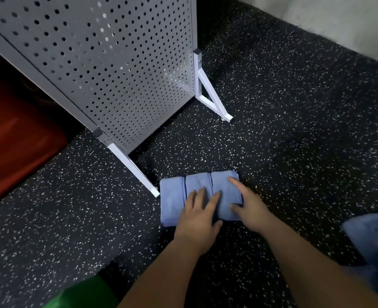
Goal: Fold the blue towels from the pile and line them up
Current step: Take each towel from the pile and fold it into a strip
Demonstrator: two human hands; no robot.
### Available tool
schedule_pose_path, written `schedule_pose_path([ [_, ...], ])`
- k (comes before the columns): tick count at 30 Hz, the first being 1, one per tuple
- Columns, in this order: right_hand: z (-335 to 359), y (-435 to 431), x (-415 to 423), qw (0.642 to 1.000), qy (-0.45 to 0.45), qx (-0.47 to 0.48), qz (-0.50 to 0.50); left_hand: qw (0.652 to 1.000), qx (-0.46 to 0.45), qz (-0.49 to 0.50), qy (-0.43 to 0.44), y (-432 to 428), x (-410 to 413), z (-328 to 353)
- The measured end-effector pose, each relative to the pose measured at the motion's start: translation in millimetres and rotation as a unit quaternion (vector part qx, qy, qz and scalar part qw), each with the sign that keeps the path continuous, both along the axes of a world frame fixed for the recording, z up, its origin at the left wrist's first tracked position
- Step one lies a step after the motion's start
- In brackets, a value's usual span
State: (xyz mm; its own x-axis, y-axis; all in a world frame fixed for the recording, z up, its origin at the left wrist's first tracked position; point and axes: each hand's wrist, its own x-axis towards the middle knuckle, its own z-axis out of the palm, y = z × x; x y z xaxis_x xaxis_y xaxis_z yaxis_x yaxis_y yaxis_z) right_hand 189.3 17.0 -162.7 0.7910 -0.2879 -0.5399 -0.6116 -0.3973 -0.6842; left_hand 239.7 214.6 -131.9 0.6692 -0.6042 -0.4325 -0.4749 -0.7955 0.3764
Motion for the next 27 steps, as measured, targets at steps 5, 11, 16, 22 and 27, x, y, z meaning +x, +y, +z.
schedule_pose_path([
  [5, 3, 13, 0, 0.979, 0.034, -0.193, 0.062, 0.997, 0.067, -0.043, -0.021, -2, -6, -10],
  [11, 14, 9, -5, 0.982, 0.031, -0.178, 0.061, 0.995, 0.085, -0.052, 0.001, -8, 4, -1],
  [16, 40, 4, -22, 0.981, 0.041, -0.179, 0.059, 0.996, 0.076, -0.042, -0.001, -9, -1, 14],
  [22, 78, -11, -62, 0.979, 0.037, -0.196, 0.043, 0.999, 0.035, -0.041, -0.005, -31, -33, 48],
  [27, 112, -33, -116, 0.977, 0.051, -0.209, 0.007, 0.995, 0.039, -0.092, -0.008, -56, -71, 75],
])
